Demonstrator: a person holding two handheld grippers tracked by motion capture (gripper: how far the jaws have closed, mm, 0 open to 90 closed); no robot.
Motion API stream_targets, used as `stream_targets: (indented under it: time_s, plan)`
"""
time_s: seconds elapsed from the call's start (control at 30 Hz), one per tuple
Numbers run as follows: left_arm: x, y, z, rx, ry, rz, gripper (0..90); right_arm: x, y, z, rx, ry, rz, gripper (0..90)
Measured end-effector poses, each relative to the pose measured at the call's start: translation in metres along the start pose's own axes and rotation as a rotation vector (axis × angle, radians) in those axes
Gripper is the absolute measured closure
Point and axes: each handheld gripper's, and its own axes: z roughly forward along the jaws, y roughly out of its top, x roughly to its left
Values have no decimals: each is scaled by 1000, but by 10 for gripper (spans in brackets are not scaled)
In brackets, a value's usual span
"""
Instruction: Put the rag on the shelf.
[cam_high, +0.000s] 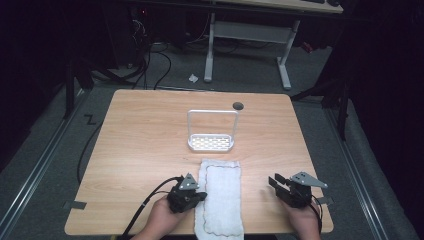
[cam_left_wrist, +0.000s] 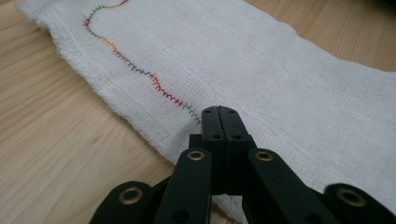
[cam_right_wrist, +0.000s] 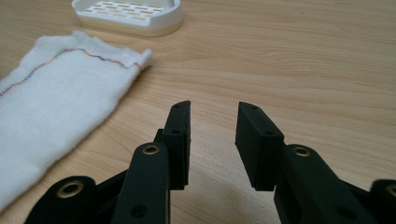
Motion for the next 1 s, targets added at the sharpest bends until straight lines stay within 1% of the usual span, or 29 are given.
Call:
stream_targets:
  time_s: [0.03, 0.07, 0.1, 0.13, 0.27, 0.3, 0.33, 0.37, 0.4, 0.47, 0.5, 0.53, 0.57, 0.6, 0.63, 0.67, 0.7, 0.73, 0.77, 0.8, 0.83, 0.87, 0.9, 0.93, 0.97, 1.0]
  plan:
    - [0, 0, 0, 0, 0, 0, 900, 0, 0, 0, 0, 0, 0, 661]
    - [4, -5, -5, -8, 0, -27, 900, 3, 0, 2, 9, 4, -3, 660]
    - [4, -5, -5, -8, 0, -27, 900, 4, 0, 3, 12, 6, -3, 661]
    - [4, -6, -7, -12, -2, -47, 900, 5, 0, 3, 16, 7, -7, 661]
    - [2, -5, -6, -3, 6, -42, 899, 10, 0, 5, 24, 20, -21, 678]
    - [1, -5, -6, 5, -20, -53, 898, 13, 0, 6, 29, 26, -29, 680]
    - [1, -5, -6, 5, -20, -53, 898, 14, -1, 6, 31, 27, -31, 680]
    - [0, -6, -6, 11, -35, -57, 898, 14, -1, 6, 31, 27, -31, 680]
    - [-2, -6, -6, 12, -40, -54, 898, 17, -2, 9, 42, 33, -44, 680]
    - [-5, -7, -6, 16, -37, -34, 897, 18, -2, 10, 47, 35, -47, 680]
    - [-6, -6, -6, 15, -37, -31, 892, 20, -2, 12, 54, 36, -48, 680]
    - [-5, -6, -7, 3, -52, -36, 854, 24, -2, 16, 64, 45, -56, 679]
    - [-3, -6, -8, -18, -44, -27, 830, 26, -1, 17, 70, 50, -49, 676]
    - [-3, -6, -8, -18, -44, -27, 804, 26, -1, 17, 70, 50, -49, 676]
    - [-2, -7, -11, -45, -18, -15, 793, 33, 4, 21, 67, 78, -34, 662]
    - [1, -7, -14, -66, 7, -17, 793, 33, 4, 21, 67, 78, -34, 662]
    - [6, -7, -16, -85, 23, -41, 755, 44, 13, 27, 71, 101, -61, 658]
    - [10, -7, -17, -93, 35, -52, 755, 44, 13, 27, 71, 101, -61, 658]
    - [14, -7, -19, -99, 54, -60, 738, 48, 16, 31, 74, 111, -76, 660]
    - [22, -8, -21, -115, 84, -82, 710, 60, 26, 43, 87, 145, -108, 690]
    - [22, -8, -21, -115, 84, -82, 709, 60, 26, 43, 87, 145, -108, 690]
    - [28, -7, -24, -142, 106, -95, 710, 67, 35, 55, 87, 159, -133, 727]
    - [28, -7, -24, -142, 106, -95, 711, 70, 40, 62, 94, 160, -143, 750]
    - [30, -5, -25, -156, 119, -96, 711, 70, 40, 62, 94, 160, -143, 750]
    - [34, 0, -27, -184, 121, -117, 717, 72, 43, 69, 101, 163, -144, 774]
    - [37, 5, -27, -206, 121, -138, 720, 73, 47, 78, 124, 157, -149, 782]
